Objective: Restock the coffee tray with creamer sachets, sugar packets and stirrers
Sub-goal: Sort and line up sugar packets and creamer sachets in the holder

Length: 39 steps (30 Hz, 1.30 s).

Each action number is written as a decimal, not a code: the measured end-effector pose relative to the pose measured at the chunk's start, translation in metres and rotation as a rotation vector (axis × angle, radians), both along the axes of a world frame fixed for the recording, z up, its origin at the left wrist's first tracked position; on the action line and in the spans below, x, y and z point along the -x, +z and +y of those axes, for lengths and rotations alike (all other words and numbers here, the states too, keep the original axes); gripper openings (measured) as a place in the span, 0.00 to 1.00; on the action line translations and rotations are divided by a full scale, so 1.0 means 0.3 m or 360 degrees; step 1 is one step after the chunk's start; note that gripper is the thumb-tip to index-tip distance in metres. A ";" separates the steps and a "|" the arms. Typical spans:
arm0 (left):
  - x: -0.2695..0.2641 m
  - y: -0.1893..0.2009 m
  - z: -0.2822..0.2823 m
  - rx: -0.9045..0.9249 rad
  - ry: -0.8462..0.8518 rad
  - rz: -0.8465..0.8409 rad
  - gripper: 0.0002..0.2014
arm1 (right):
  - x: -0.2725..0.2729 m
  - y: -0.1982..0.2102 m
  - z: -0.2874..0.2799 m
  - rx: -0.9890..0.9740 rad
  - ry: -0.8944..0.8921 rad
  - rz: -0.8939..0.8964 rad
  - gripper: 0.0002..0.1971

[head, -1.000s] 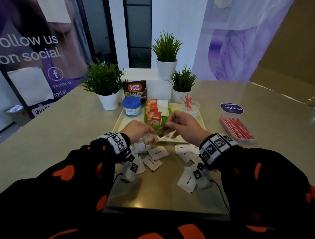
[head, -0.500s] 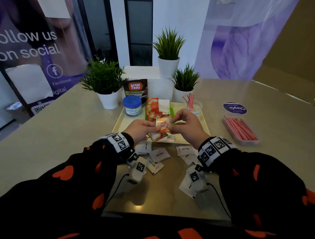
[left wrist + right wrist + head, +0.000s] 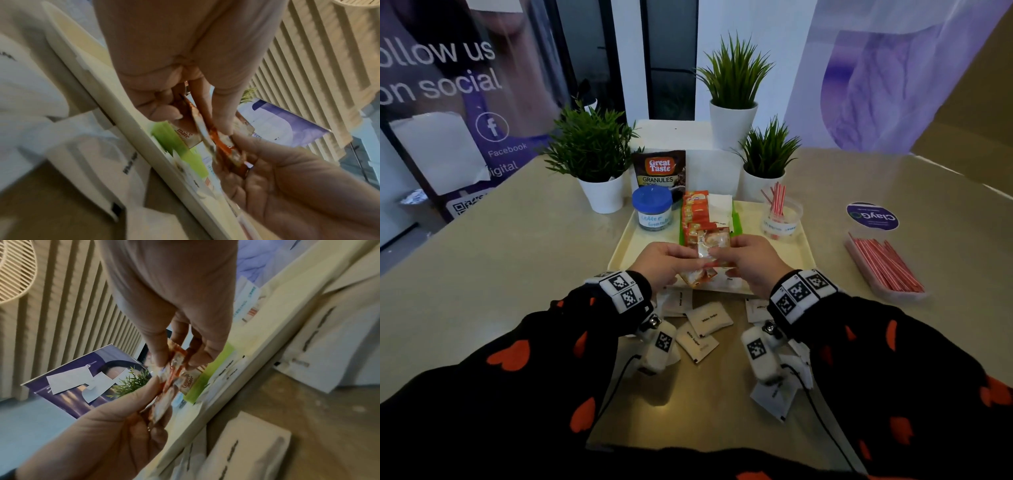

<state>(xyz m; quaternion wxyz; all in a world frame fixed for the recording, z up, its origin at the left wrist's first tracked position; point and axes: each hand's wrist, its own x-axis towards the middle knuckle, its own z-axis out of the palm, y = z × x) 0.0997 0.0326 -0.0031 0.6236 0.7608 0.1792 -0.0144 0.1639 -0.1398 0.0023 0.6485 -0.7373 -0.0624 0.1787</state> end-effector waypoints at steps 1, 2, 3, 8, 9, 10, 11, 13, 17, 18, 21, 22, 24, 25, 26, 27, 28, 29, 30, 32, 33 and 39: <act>-0.004 -0.002 0.005 -0.0024 0.0008 0.0006 0.10 | -0.013 0.004 0.006 -0.0018 -0.0074 -0.0031 0.06; -0.011 -0.005 0.013 -0.0048 0.0037 0.0010 0.09 | -0.028 0.007 0.011 -0.0034 -0.0146 -0.0081 0.07; -0.017 -0.007 0.019 -0.0079 0.0077 0.0008 0.10 | -0.041 0.013 0.013 -0.0025 -0.0195 -0.0161 0.10; -0.050 -0.030 0.062 -0.0087 0.0306 0.0043 0.21 | -0.089 0.055 0.025 0.0195 0.0098 -0.0576 0.08; -0.056 -0.034 0.070 -0.0092 0.0336 0.0047 0.20 | -0.099 0.059 0.032 0.0299 0.0207 -0.0663 0.07; -0.059 -0.035 0.075 -0.0105 0.0350 0.0053 0.18 | -0.108 0.062 0.039 0.0428 0.0304 -0.0728 0.07; -0.065 -0.036 0.079 -0.0108 0.0355 0.0050 0.15 | -0.112 0.065 0.046 0.0554 0.0381 -0.0771 0.07; -0.074 -0.036 0.083 -0.0065 0.0369 0.0039 0.11 | -0.119 0.067 0.065 0.0757 0.0466 -0.0860 0.08; -0.094 -0.039 0.086 0.0049 0.0435 0.0006 0.08 | -0.113 0.082 0.100 0.1018 0.0440 -0.1108 0.11; -0.096 -0.041 0.087 0.0055 0.0450 -0.0013 0.08 | -0.115 0.084 0.108 0.1064 0.0418 -0.1150 0.12; -0.104 -0.046 0.094 0.0010 0.0565 -0.0066 0.09 | -0.123 0.084 0.123 0.1146 0.0386 -0.1210 0.13; -0.105 -0.047 0.097 -0.0003 0.0614 -0.0088 0.09 | -0.128 0.084 0.123 0.1173 0.0378 -0.1219 0.13; -0.106 -0.043 0.100 0.0018 0.0673 -0.0139 0.08 | -0.135 0.087 0.119 0.1245 0.0372 -0.1218 0.12; -0.109 -0.041 0.101 0.0047 0.0668 -0.0159 0.08 | -0.139 0.086 0.117 0.1277 0.0390 -0.1209 0.12; -0.112 -0.039 0.101 0.0067 0.0642 -0.0175 0.08 | -0.143 0.083 0.118 0.1305 0.0427 -0.1206 0.13; -0.113 -0.034 0.097 0.0069 0.0599 -0.0189 0.09 | -0.147 0.078 0.121 0.1337 0.0475 -0.1209 0.14; -0.115 -0.029 0.092 0.0068 0.0548 -0.0210 0.09 | -0.149 0.073 0.125 0.1370 0.0514 -0.1223 0.16; -0.119 -0.024 0.086 0.0070 0.0499 -0.0236 0.09 | -0.152 0.067 0.131 0.1391 0.0527 -0.1238 0.18; -0.123 -0.020 0.079 0.0078 0.0453 -0.0260 0.09 | -0.156 0.061 0.134 0.1392 0.0523 -0.1232 0.19; -0.129 -0.007 0.065 0.0082 0.0392 -0.0286 0.11 | -0.163 0.053 0.137 0.1363 0.0513 -0.1173 0.19; -0.133 -0.003 0.060 0.0083 0.0373 -0.0286 0.13 | -0.163 0.047 0.138 0.1339 0.0515 -0.1132 0.20; -0.157 -0.014 0.050 -0.0135 0.0153 -0.0285 0.21 | -0.171 -0.018 0.129 0.0961 0.0349 -0.0882 0.26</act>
